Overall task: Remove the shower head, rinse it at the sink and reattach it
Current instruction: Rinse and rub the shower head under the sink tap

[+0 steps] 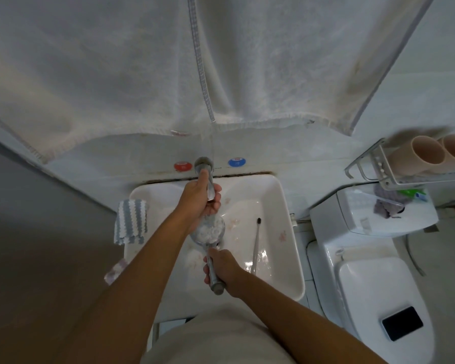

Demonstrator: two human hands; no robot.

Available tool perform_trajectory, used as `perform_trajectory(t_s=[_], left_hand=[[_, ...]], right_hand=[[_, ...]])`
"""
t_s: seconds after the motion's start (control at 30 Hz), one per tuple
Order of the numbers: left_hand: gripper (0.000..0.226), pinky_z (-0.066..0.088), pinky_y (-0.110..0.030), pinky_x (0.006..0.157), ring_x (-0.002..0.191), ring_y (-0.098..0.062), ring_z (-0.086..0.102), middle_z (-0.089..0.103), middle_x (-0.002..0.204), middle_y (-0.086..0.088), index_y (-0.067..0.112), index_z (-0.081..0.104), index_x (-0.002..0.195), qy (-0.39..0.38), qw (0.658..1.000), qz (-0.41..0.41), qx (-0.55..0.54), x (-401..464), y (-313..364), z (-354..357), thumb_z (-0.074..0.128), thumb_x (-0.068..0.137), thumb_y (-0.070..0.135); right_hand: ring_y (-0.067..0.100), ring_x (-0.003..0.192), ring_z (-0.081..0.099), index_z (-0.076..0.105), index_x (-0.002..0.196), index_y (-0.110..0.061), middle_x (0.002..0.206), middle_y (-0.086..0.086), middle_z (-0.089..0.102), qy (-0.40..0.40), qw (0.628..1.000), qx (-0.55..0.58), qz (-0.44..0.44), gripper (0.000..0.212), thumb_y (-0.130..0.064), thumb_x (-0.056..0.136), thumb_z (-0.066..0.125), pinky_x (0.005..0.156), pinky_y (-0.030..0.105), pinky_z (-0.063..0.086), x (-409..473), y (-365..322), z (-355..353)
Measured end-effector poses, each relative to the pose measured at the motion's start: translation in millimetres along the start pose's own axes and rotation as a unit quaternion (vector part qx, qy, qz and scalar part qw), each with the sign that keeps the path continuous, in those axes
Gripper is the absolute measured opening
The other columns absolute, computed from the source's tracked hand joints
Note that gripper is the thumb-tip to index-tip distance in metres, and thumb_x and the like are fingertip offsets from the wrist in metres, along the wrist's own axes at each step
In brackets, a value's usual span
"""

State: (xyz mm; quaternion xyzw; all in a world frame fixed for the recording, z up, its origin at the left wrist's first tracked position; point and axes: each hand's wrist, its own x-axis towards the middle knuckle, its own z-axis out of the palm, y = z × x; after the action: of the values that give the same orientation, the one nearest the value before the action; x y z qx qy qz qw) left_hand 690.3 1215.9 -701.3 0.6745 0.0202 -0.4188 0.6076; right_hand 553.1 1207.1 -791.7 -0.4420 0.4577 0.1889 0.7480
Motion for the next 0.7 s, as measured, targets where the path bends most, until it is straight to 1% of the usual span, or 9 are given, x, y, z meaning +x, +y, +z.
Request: perform_trajectory(t_s=[0.13,0.2,0.27,0.43,0.53,0.7], left_hand=[[0.045,0.027,-0.021,0.036,0.039,-0.01,0.034,0.044,0.058,-0.002,0.013,0.052,0.076,-0.011,0.997,-0.001,-0.08,9.2,1.4,4.7,0.033,0.103,0.044],[0.043,0.021,-0.021,0.035,0.038,-0.01,0.026,0.035,0.055,-0.001,0.015,0.047,0.069,-0.001,0.994,0.001,-0.112,12.4,-0.5,8.1,0.035,0.102,0.039],[0.042,0.018,-0.02,0.034,0.036,-0.01,0.022,0.031,0.051,0.0,0.016,0.043,0.065,0.017,0.992,-0.001,-0.123,13.9,-1.5,11.8,0.037,0.101,0.036],[0.04,0.017,-0.019,0.033,0.036,-0.01,0.02,0.03,0.045,0.002,0.016,0.041,0.062,0.043,0.991,-0.006,-0.124,16.4,1.3,15.8,0.037,0.099,0.031],[0.038,0.018,-0.018,0.033,0.036,-0.01,0.021,0.03,0.044,0.003,0.016,0.041,0.063,0.046,0.991,-0.01,-0.121,17.8,2.5,15.6,0.036,0.099,0.028],[0.041,0.017,-0.017,0.032,0.033,-0.009,0.021,0.03,0.041,0.004,0.016,0.041,0.063,0.049,0.991,-0.017,-0.127,20.0,4.2,16.4,0.035,0.101,0.03]], right_hand=[[0.014,0.045,0.049,0.047,0.092,-0.006,0.068,0.008,0.051,-0.001,1.0,-0.001,-0.002,0.026,-0.025,0.106,0.037,0.039,0.021,0.044,-2.0,0.3,-1.3],[0.014,0.044,0.049,0.047,0.093,-0.006,0.069,0.008,0.051,-0.002,1.0,-0.002,-0.003,0.026,-0.025,0.106,0.036,0.039,0.021,0.044,-2.0,0.7,-1.8],[0.014,0.045,0.05,0.047,0.093,-0.005,0.069,0.008,0.051,-0.002,1.0,0.0,-0.006,0.026,-0.025,0.106,0.036,0.04,0.022,0.045,-1.2,2.2,-2.3],[0.013,0.043,0.051,0.047,0.094,-0.006,0.069,0.008,0.052,-0.004,1.0,-0.002,-0.006,0.028,-0.028,0.107,0.037,0.04,0.022,0.046,-0.5,3.7,-2.7],[0.013,0.046,0.051,0.047,0.093,-0.007,0.072,0.008,0.051,-0.004,1.0,0.006,-0.001,0.026,-0.026,0.106,0.038,0.041,0.023,0.047,-0.5,3.4,-1.7],[0.014,0.048,0.05,0.047,0.092,-0.008,0.072,0.007,0.051,-0.001,1.0,0.016,0.004,0.024,-0.025,0.105,0.038,0.042,0.025,0.047,0.3,2.3,-1.5]])
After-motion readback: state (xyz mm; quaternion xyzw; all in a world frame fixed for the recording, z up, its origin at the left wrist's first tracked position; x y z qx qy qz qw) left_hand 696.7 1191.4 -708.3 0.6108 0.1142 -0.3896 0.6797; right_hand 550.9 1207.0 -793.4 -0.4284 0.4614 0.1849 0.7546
